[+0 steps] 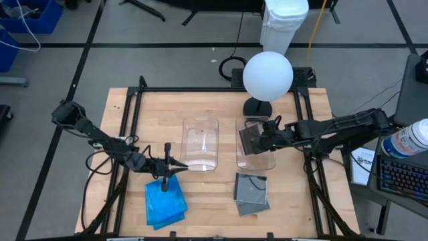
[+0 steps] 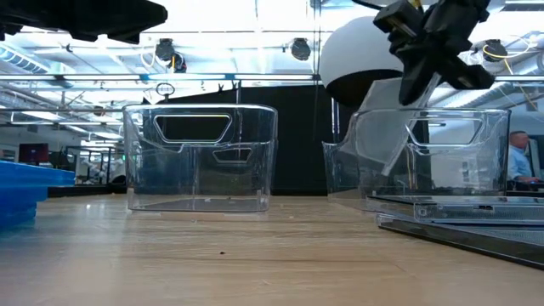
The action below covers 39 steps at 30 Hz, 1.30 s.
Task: Pick & place jewel cases by type
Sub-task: Put the black cd case into the right transparent bin
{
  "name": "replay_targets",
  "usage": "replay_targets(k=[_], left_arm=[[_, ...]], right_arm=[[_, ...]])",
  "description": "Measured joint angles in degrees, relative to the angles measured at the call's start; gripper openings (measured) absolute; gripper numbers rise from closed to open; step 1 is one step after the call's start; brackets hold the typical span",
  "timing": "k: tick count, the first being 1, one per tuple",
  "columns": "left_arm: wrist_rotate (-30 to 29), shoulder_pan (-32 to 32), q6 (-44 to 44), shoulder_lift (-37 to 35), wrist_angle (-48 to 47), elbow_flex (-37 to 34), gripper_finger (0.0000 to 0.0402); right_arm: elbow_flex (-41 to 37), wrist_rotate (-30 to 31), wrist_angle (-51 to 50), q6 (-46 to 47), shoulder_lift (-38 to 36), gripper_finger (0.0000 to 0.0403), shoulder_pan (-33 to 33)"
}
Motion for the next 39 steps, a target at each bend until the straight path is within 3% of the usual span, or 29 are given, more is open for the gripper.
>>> replay_targets(k=[9, 18, 31, 39], left_arm=[[5.03, 0.00, -0.10, 0.04, 0.02, 0.00, 0.0037], [5.33, 0.00, -0.11, 0.04, 0.04, 0.00, 0.0037], [5.31, 0.00, -0.11, 0.04, 0.11, 0.00, 0.0037], [5.31, 0.00, -0.11, 0.04, 0.11, 0.00, 0.0037]], right_arm=[[-2.13, -4.09, 4.91, 1.50, 6.77, 0.0008, -0.02], [-5.44, -5.01, 8.98, -1.31, 6.40, 0.0014, -0.02], [-5.75, -4.99, 6.41, -5.22, 4.74, 0.0131, 0.00], [-5.73, -6.47, 6.58, -7.12, 4.74, 0.0176, 0.00]])
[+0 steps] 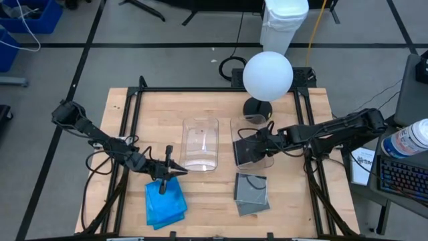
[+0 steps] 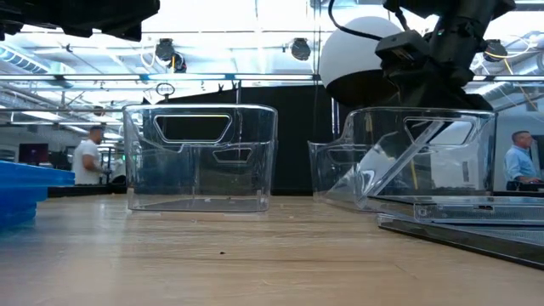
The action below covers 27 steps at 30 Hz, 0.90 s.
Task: Pick & place jewel cases by type
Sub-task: Put the black cd case into the right transparent bin, then put the blue cd case into the left transparent bin
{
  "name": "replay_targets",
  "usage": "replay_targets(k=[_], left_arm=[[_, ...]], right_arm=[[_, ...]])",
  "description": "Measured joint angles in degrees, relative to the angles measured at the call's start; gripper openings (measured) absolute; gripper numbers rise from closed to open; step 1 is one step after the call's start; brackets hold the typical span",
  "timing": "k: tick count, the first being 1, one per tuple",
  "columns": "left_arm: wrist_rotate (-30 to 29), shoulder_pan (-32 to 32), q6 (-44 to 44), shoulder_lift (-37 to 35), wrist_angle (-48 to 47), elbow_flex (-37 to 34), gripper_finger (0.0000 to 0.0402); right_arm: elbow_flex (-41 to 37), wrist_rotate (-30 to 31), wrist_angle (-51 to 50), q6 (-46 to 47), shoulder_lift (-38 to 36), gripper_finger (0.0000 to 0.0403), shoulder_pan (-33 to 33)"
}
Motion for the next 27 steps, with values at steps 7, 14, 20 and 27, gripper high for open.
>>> replay_targets(k=[7, 14, 20, 27], left_arm=[[0.00, 0.00, -1.15, 0.00, 0.00, 0.00, 0.0037], [0.00, 0.00, -1.31, 0.00, 0.02, 0.00, 0.0037], [0.00, 0.00, -1.77, 0.00, 0.02, 0.02, 0.0037], [0.00, 0.00, -1.56, 0.00, 0.07, 0.02, 0.0037]], right_arm=[[0.00, -2.07, -0.72, -1.09, -1.81, 0.0185, 0.02], [0.10, -3.94, -2.44, -3.44, -5.91, 0.0190, 0.13], [0.11, -4.58, -4.41, -3.61, -7.68, 0.0201, 0.13], [0.11, -4.62, -6.36, -7.47, -10.84, 0.0199, 0.13]])
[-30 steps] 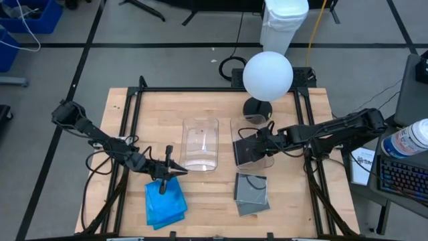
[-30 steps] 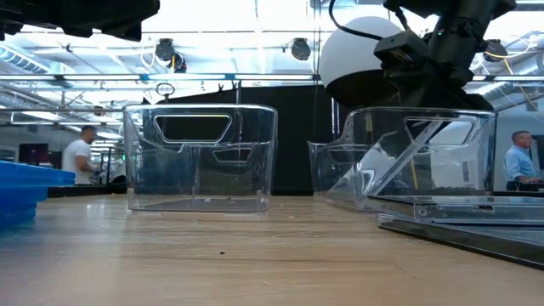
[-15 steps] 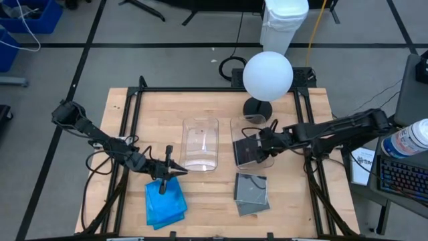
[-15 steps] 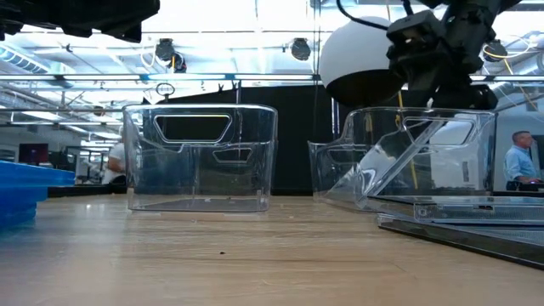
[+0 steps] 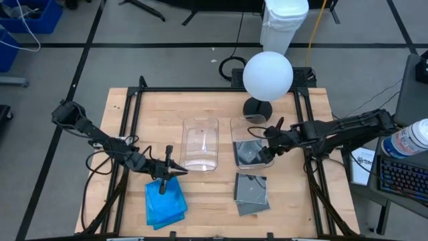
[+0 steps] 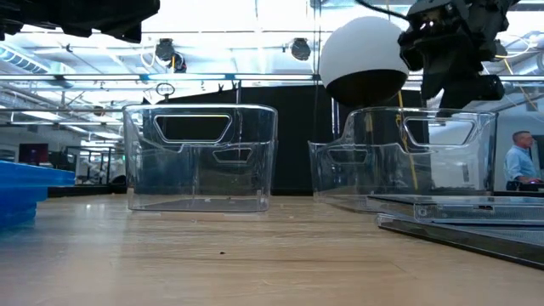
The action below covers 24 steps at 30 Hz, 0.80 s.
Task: Pick & place jewel cases by type
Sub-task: Put the blue cd case into the left transparent bin
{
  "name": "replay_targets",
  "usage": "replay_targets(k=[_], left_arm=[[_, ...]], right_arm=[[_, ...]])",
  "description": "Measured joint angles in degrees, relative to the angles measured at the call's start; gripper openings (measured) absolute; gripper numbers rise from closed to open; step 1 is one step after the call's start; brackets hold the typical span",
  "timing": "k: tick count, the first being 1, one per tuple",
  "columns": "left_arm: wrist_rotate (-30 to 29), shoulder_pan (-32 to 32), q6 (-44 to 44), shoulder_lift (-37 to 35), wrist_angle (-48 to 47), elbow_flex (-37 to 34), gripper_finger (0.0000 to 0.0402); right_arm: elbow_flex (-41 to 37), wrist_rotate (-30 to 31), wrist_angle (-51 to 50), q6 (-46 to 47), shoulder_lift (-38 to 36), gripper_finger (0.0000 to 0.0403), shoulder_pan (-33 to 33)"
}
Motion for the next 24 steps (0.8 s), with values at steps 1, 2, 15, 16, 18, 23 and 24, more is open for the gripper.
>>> replay_targets(k=[1, 2, 15, 16, 18, 23, 24], left_arm=[[0.00, 0.00, 0.01, 0.00, 0.00, 0.00, 0.0037], [0.00, 0.00, 0.02, 0.00, 0.00, 0.00, 0.0037], [-0.24, 0.00, -3.31, 0.00, -0.05, 0.00, 0.0037], [-0.24, 0.00, -4.67, 0.00, -0.05, 0.00, 0.0037], [-0.24, 0.00, -6.98, 0.00, -0.13, 0.00, 0.0037], [-0.28, 0.00, -10.74, 0.00, -0.27, 0.00, 0.0037], [-0.29, 0.00, -11.48, 0.00, -0.27, 0.00, 0.0037]], right_arm=[[0.00, 0.22, 0.16, -1.24, -0.78, 0.0197, 0.00], [0.00, 0.40, 0.62, -3.37, -1.50, 0.0193, 0.02], [0.00, 20.06, 16.52, -36.40, -8.09, 0.0009, 15.34], [0.00, 20.17, 18.81, -39.63, -8.06, 0.0008, 16.93], [0.00, 21.50, 23.64, -45.76, -7.26, 0.0007, 20.26], [0.04, 28.51, 35.32, -62.81, -0.17, 0.0002, 28.71], [0.04, 30.50, 38.10, -66.35, 2.06, 0.0001, 30.08]])
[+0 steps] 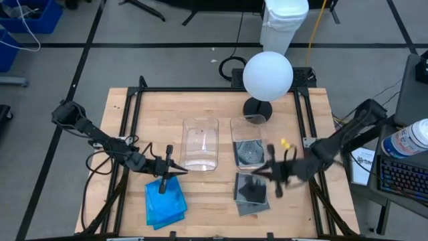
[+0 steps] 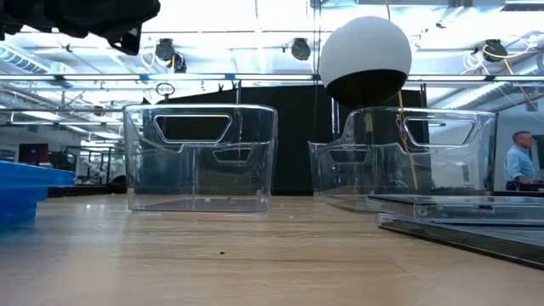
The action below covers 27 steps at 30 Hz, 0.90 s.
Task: Pick & place jewel cases by type
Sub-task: Put the blue cd case into the left transparent bin
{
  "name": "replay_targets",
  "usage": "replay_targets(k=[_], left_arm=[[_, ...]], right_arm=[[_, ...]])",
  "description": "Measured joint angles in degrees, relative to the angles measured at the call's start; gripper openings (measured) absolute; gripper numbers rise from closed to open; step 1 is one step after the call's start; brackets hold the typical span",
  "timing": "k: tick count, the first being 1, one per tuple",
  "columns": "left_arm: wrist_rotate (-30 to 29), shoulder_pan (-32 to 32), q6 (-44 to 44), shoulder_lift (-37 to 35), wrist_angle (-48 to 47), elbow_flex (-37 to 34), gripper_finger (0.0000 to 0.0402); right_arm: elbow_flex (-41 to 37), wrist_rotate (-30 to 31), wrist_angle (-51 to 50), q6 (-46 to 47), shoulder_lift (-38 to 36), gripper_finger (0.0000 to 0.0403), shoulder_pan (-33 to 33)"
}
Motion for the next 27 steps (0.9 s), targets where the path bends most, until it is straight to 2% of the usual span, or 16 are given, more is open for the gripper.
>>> replay_targets(k=[3, 5, 11, 16, 20, 24, 27], left_arm=[[-1.56, 0.00, -1.88, 0.00, 0.01, 0.00, 0.0037], [-4.35, 0.00, -4.07, 0.00, 0.03, 0.00, 0.0037], [-8.07, -1.77, -6.98, 0.00, -0.84, 0.00, 0.0037], [-15.26, -6.34, -8.07, 0.00, -2.04, 0.01, 0.0037], [-21.24, -10.95, -9.45, 0.00, -6.29, 0.02, 0.0037], [-25.28, -15.00, -15.01, 0.00, -10.53, 0.02, 0.0037], [-23.07, -17.04, -21.08, 0.00, -16.17, 0.66, 0.0037]], right_arm=[[0.11, 5.17, 8.69, -10.34, 7.32, 0.0001, 3.63], [1.15, 6.99, 13.31, -13.99, 12.42, 0.0001, 5.14], [9.70, 7.35, 15.09, -15.69, 25.04, 0.0001, 7.04], [16.17, 7.37, 14.65, -17.26, 33.44, 0.0002, 7.08], [17.53, 7.63, 17.18, -21.49, 37.45, 0.0001, 6.42], [17.55, 12.00, 21.31, -21.35, 39.12, 0.0001, 5.27], [17.53, 10.16, 20.22, -16.73, 39.18, 0.0001, 4.07]])
